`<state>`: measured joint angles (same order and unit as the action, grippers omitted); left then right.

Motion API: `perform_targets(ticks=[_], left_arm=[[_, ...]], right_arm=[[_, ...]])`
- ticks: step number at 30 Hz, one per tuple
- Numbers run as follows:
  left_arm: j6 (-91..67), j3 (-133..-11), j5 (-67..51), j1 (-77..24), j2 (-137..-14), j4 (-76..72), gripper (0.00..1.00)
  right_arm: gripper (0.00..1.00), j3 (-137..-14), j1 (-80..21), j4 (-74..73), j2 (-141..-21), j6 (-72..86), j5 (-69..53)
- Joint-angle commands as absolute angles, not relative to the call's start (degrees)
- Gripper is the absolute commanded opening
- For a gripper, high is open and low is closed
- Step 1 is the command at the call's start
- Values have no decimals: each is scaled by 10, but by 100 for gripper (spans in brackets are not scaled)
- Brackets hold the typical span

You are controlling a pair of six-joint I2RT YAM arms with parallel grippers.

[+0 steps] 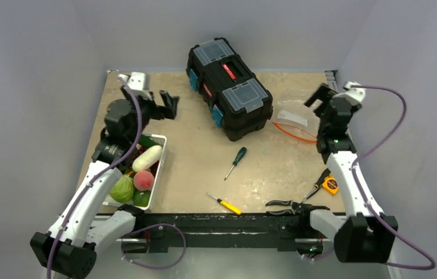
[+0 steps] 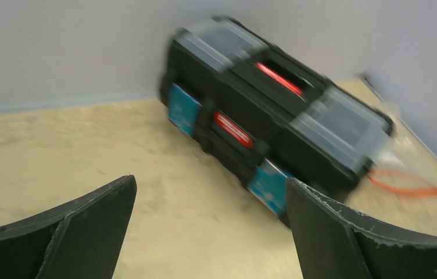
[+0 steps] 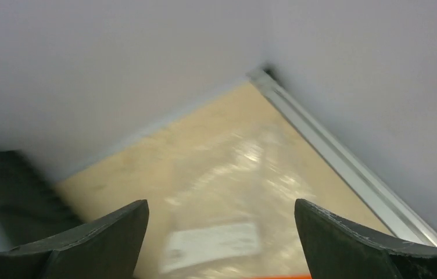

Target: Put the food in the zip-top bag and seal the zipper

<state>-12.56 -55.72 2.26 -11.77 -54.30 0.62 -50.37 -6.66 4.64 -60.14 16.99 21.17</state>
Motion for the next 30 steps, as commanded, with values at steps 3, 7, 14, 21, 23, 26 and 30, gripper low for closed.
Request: perform_targets(ticks=[3,7,14,21,23,26,30], left_arm=[[-141,-607,37,-206,-507,117,100],[-139,-606,36,-211,-500,117,100],[-131,-603,46,-222,-493,117,100],[-120,-600,55,-238,-491,115,100],[-123,-602,50,-239,-493,117,100],[-127,-602,43,-239,-494,117,100],[-129,-603,40,-240,-495,117,100]], right_arm=[[99,-407,65,-5,-610,356,91],[99,-335,70,49,-549,407,79],[99,-304,99,109,-605,447,-47],[99,-234,158,217,-615,511,-134],[99,-221,164,251,-624,532,-144],[99,-216,168,276,-654,575,-139],[99,-183,170,364,-703,659,-116]])
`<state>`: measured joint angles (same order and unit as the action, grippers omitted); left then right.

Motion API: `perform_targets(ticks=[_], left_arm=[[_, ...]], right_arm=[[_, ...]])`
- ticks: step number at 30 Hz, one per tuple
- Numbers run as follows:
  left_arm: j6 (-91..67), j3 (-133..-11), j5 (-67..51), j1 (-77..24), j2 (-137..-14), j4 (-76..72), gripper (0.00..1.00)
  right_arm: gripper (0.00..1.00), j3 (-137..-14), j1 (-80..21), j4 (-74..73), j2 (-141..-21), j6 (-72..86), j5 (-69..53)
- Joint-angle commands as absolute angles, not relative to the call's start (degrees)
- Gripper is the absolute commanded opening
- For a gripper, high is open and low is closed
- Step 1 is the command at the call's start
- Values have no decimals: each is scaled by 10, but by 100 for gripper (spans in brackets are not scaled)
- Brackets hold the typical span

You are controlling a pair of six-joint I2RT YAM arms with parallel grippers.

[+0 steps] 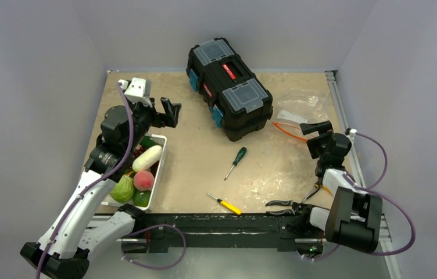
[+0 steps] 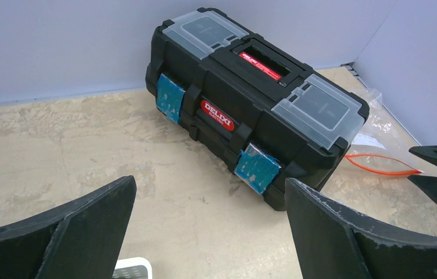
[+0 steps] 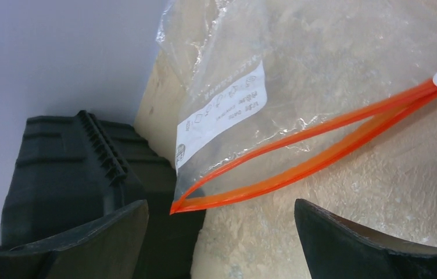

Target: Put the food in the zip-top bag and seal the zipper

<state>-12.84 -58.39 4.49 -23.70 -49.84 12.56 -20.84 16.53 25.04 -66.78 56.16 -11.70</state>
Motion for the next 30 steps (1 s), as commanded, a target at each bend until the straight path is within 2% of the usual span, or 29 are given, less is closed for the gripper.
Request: perform_targets(ticks=[1,5,8,11,15,17,20,24,30], left_arm=[[-129,-603,40,-240,-495,117,100],[-128,-603,40,-240,-499,117,100],[-129,-602,37,-241,-502,116,100],[-131,-603,32,-240,-507,117,100],[-133,-604,27,-240,-511,116,99],[-134,-605,24,-240,-513,116,99],[-135,-606,20,-240,-516,117,99],[-135,-606,15,-240,-520,117,99],[-138,-608,8,-240,-523,117,99]], right_arm=[[99,-181,170,388,-719,671,-117],[99,-186,170,444,-783,708,-100],[94,-192,170,480,-826,712,-90],[87,-195,170,523,-866,720,-105],[67,-197,170,596,-923,745,-132],[62,-197,170,626,-941,753,-146],[63,-197,170,635,-952,765,-151],[75,-192,170,593,-927,759,-154],[79,-205,170,485,-853,727,-146]])
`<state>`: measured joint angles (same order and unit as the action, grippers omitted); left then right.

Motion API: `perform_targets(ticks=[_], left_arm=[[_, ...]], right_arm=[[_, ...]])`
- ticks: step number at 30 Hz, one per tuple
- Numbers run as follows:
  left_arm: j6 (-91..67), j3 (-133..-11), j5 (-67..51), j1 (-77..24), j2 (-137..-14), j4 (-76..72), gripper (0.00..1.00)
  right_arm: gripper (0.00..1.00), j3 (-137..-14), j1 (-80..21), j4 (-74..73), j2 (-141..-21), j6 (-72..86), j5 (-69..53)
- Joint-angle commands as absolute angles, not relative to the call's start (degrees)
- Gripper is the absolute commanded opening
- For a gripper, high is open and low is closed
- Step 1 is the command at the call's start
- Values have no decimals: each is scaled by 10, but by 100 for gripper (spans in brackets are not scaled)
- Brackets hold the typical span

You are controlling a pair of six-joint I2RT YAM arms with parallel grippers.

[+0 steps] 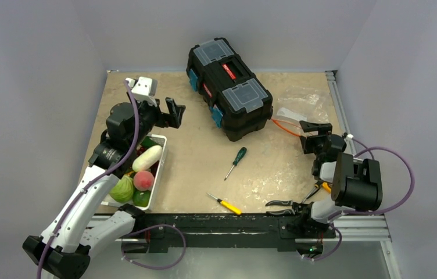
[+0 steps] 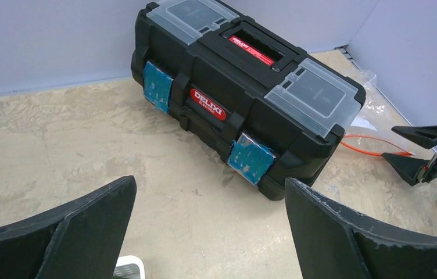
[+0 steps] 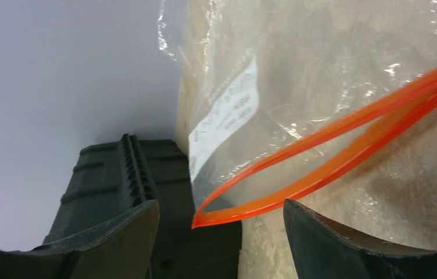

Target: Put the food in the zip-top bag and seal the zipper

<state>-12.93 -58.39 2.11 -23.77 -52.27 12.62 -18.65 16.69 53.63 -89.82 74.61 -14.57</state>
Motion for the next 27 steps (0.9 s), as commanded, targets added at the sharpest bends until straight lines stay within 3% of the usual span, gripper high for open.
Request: perform_targets(ticks=[1,9,16,27], left_arm=[[-139,-608,6,-240,-525,117,99],[-139,-607,4,-241,-527,117,99],[-136,-607,7,-241,-534,117,99],[-137,-609,5,-241,-545,117,99]], right_arm=[[79,-206,170,478,-845,727,-145],[79,-235,170,409,-841,759,-94],[76,-259,170,435,-916,805,-69],[34,-275,171,489,-955,786,-60]])
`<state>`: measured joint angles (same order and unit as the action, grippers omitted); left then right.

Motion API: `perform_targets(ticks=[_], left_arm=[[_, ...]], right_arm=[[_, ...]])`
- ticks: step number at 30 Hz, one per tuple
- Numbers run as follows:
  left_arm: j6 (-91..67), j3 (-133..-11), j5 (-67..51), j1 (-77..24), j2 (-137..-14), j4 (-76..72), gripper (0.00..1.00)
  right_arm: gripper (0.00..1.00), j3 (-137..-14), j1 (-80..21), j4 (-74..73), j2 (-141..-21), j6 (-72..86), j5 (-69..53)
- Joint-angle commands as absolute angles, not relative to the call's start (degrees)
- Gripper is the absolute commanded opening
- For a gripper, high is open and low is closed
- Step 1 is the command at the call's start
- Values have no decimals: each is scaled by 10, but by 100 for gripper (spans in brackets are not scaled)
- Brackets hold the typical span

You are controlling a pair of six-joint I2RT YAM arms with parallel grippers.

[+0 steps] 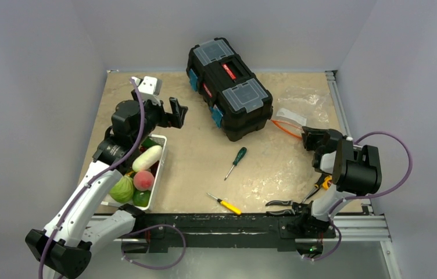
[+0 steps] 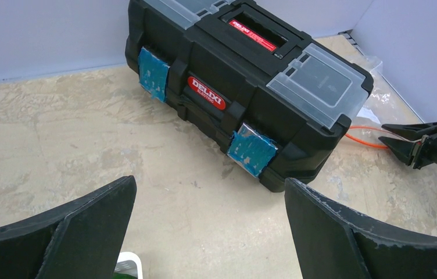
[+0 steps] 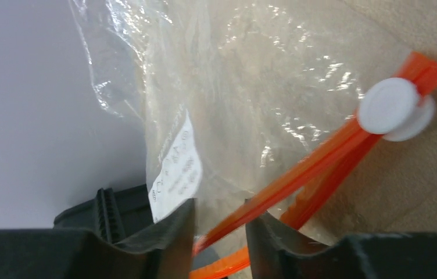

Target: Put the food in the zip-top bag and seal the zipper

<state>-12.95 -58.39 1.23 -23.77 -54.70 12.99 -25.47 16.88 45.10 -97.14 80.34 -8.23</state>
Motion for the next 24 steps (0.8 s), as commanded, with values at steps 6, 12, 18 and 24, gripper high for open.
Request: perform_targets(ticks=[6,12,18,24], left_arm=[[-138,-611,3,-241,-542,119,99],[-151,-614,11,-240,-539,123,99],[-169,-615,15,-240,-536,128,100],[-169,-615,55,-240,-533,135,100]], right_arm=[[0,-320,174,368,-874,664,-51],[0,-409,165,175,-707,483,39],[0,-517,125,84,-616,393,39],[0,-684,-47,1,-632,315,2]])
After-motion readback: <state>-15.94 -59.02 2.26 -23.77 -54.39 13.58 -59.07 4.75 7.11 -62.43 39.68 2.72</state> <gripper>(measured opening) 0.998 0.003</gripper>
